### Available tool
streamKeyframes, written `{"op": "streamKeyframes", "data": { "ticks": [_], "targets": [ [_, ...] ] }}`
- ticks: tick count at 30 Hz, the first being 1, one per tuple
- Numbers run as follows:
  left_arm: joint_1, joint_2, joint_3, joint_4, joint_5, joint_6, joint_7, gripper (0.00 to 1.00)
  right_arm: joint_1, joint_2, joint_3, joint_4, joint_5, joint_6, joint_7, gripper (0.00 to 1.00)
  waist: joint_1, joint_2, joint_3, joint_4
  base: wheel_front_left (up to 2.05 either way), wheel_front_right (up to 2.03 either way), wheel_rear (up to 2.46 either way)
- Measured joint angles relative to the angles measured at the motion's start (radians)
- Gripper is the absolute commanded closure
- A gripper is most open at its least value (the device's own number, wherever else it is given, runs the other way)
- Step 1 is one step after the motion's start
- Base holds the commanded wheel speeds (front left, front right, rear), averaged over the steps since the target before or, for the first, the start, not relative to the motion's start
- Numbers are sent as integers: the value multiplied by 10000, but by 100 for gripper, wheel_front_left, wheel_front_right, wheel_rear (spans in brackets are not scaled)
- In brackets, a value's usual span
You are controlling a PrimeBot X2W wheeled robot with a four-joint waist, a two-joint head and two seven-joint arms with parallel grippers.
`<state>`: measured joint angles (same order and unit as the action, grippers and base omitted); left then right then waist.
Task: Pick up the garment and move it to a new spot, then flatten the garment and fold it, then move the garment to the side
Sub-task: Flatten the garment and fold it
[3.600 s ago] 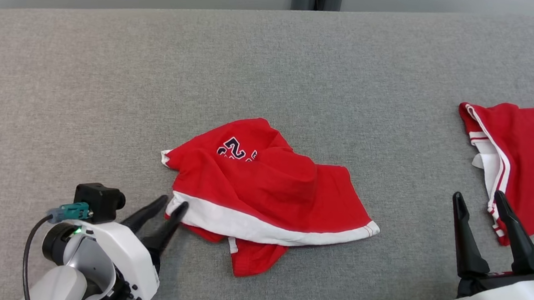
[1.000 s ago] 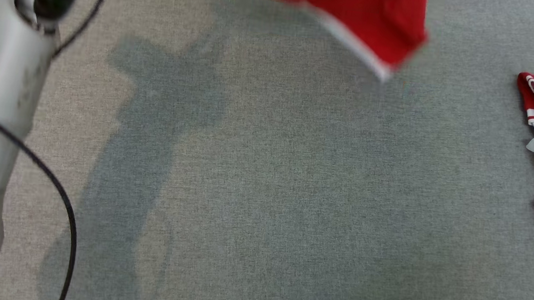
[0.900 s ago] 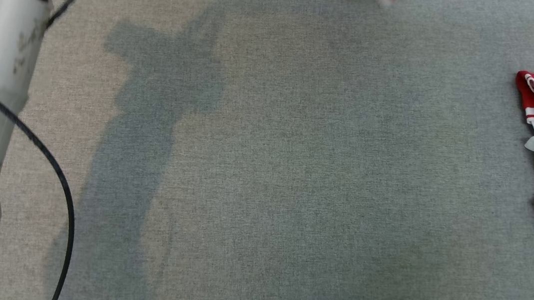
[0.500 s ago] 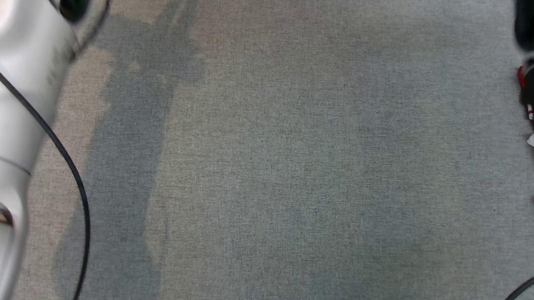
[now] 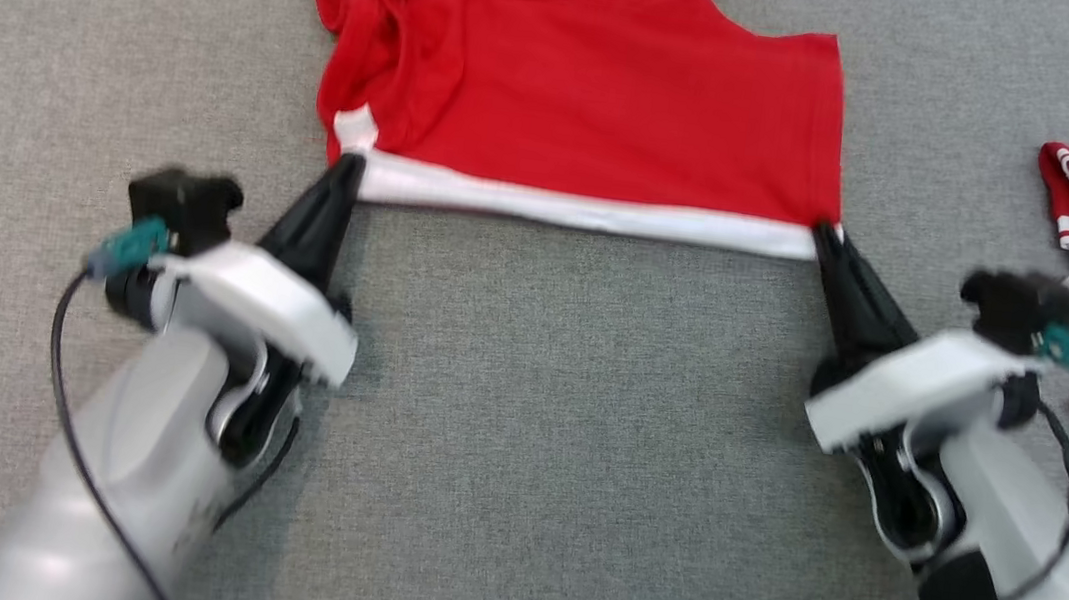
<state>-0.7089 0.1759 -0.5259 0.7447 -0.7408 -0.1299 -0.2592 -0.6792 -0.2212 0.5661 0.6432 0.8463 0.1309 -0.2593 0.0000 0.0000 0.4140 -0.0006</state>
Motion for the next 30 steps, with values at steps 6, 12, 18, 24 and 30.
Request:
{"op": "streamKeyframes", "data": {
  "ticks": [6,12,18,24,30],
  "targets": [
    [2029,738,288,-1952,533,198,-8,100,2563,-652,-970,-2522,-88,2,-23,100,0,0,-320,-138,0,0,0],
    [4165,1373,617,-4694,499,1239,167,100,4852,-771,-2148,-4721,-765,13,291,100,0,0,-803,-241,0,0,0],
    [6317,2056,813,-8004,345,2665,1112,100,7145,-305,-3657,-7008,-1645,13,1802,100,0,0,-1286,-181,0,0,0],
    [7827,2541,951,-10305,270,3791,1825,100,8734,307,-4886,-8822,-2495,15,3434,100,0,0,-1624,-130,0,0,0],
    [8661,3062,1081,-12124,476,4523,2341,100,9500,928,-5952,-10309,-3101,33,4939,100,0,0,-1684,-62,0,0,0]
  ]
}}
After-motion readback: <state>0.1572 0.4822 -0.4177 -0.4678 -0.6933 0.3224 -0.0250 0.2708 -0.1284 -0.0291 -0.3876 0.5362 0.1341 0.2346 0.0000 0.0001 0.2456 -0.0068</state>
